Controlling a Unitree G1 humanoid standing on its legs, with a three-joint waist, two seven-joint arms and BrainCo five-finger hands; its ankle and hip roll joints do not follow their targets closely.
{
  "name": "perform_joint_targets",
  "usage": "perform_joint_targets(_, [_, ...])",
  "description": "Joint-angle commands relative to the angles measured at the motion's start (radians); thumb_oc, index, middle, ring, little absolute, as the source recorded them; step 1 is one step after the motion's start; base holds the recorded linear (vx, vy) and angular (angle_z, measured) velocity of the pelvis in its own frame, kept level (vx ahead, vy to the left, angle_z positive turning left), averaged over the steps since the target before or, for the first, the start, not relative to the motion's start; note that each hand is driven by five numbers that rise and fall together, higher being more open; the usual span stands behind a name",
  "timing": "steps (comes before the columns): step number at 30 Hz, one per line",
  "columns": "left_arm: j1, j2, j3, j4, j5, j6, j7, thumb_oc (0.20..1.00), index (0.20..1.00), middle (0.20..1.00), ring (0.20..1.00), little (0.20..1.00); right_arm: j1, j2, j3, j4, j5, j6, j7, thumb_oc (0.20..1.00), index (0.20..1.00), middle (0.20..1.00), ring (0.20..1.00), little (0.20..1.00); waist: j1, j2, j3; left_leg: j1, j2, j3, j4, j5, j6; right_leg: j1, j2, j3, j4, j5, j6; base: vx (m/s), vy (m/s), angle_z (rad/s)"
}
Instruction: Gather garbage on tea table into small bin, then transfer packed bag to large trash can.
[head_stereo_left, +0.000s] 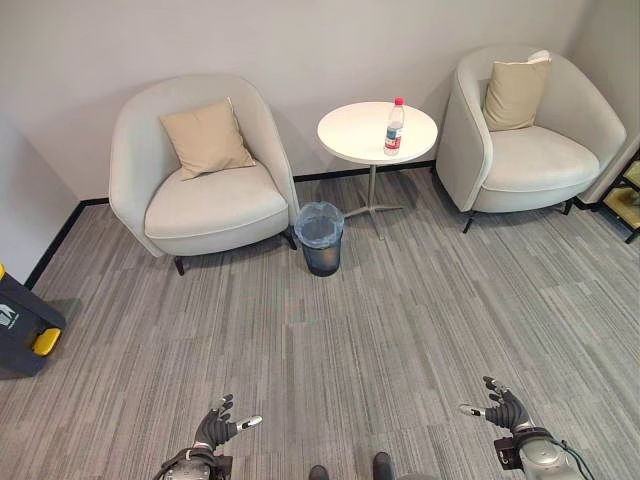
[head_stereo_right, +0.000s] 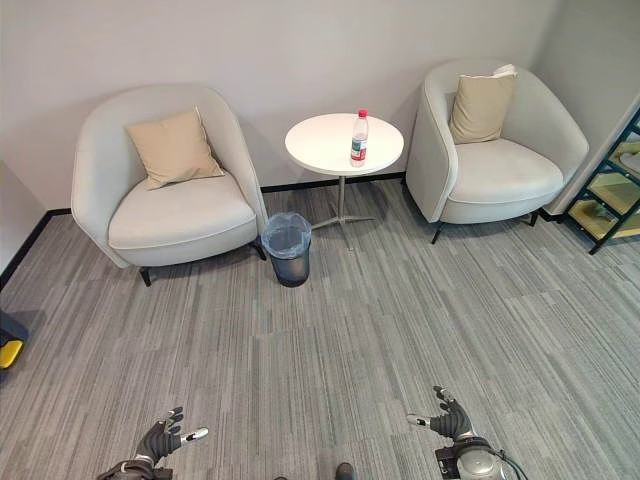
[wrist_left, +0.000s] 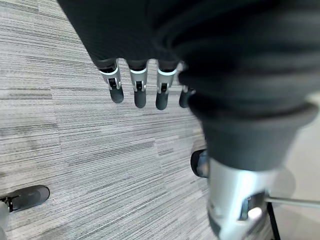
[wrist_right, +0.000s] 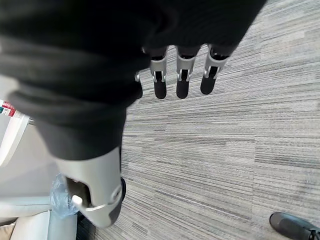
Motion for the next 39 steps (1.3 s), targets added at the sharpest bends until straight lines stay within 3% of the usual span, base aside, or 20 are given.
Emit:
perform_joint_targets(1, [-0.037, 0.025, 0.021, -0.015, -0.038, -0.040, 0.013, 1.000, 1.000, 1.000, 1.000, 1.000, -0.045, 0.016, -0.016, -0.017, 0.046, -0.048, -0.013, 1.000, 1.000, 1.000, 1.000, 1.000, 0.011, -0.046, -0.028, 0.001, -0.006, -0.038, 0.026, -0.108, -0.035, 0.059, -0.064, -0.011, 0.017, -0.158, 0.089, 0.00, 0.000, 0.00])
perform_joint_targets(18, [-0.059, 0.047, 0.028, -0.059, -0.070, -0.040, 0.033, 1.000, 1.000, 1.000, 1.000, 1.000, -0.096, 0.027, -0.047, 0.027, 0.117, -0.022, -0.038, 1.000, 1.000, 1.000, 1.000, 1.000, 0.032, -0.063, 0.008, -0.127, -0.037, -0.030, 0.185, -0.174, -0.009, -0.035, -0.087, 0.033, 0.088, -0.159, 0.108, 0.00, 0.034, -0.08])
perform_joint_targets(24, [-0.067, 0.059, 0.031, -0.071, -0.060, -0.037, 0.032, 1.000, 1.000, 1.000, 1.000, 1.000, -0.120, 0.037, -0.042, 0.008, 0.114, -0.016, -0.037, 1.000, 1.000, 1.000, 1.000, 1.000, 0.034, -0.061, 0.038, -0.145, -0.056, -0.027, 0.202, -0.200, 0.024, -0.141, -0.090, 0.054, 0.255, -0.173, 0.140, 0.03, 0.115, -0.21])
perform_joint_targets(28, [-0.073, 0.056, 0.036, -0.058, -0.057, -0.038, 0.040, 1.000, 1.000, 1.000, 1.000, 1.000, -0.128, 0.041, -0.031, -0.006, 0.106, -0.018, -0.034, 1.000, 1.000, 1.000, 1.000, 1.000, 0.035, -0.053, 0.059, -0.110, -0.053, -0.013, 0.191, -0.215, 0.032, -0.207, -0.101, -0.001, 0.351, -0.164, 0.151, 0.08, 0.051, -0.31])
perform_joint_targets(34, [-0.081, 0.042, 0.030, -0.048, -0.070, -0.038, 0.048, 1.000, 1.000, 1.000, 1.000, 1.000, -0.141, 0.030, -0.008, -0.040, 0.096, -0.019, -0.036, 1.000, 1.000, 1.000, 1.000, 1.000, 0.022, -0.051, 0.081, -0.014, -0.051, 0.004, 0.152, -0.255, 0.016, -0.297, -0.128, -0.145, 0.192, -0.078, 0.145, 0.21, -0.071, -0.26])
perform_joint_targets(37, [-0.084, 0.035, 0.022, -0.042, -0.065, -0.038, 0.046, 1.000, 1.000, 1.000, 1.000, 1.000, -0.131, 0.027, -0.008, -0.051, 0.089, -0.017, -0.034, 1.000, 1.000, 1.000, 1.000, 1.000, 0.009, -0.045, 0.089, 0.026, -0.042, -0.009, 0.153, -0.273, 0.001, -0.313, -0.143, -0.175, 0.176, -0.069, 0.149, 0.26, -0.144, -0.05])
perform_joint_targets(39, [-0.079, 0.029, 0.014, -0.042, -0.053, -0.042, 0.044, 1.000, 1.000, 1.000, 1.000, 1.000, -0.099, 0.025, -0.018, -0.065, 0.088, -0.023, -0.030, 1.000, 1.000, 1.000, 1.000, 1.000, 0.000, -0.045, 0.076, 0.058, -0.037, -0.030, 0.151, -0.294, -0.009, -0.300, -0.134, -0.153, 0.186, -0.071, 0.133, 0.36, -0.207, 0.26])
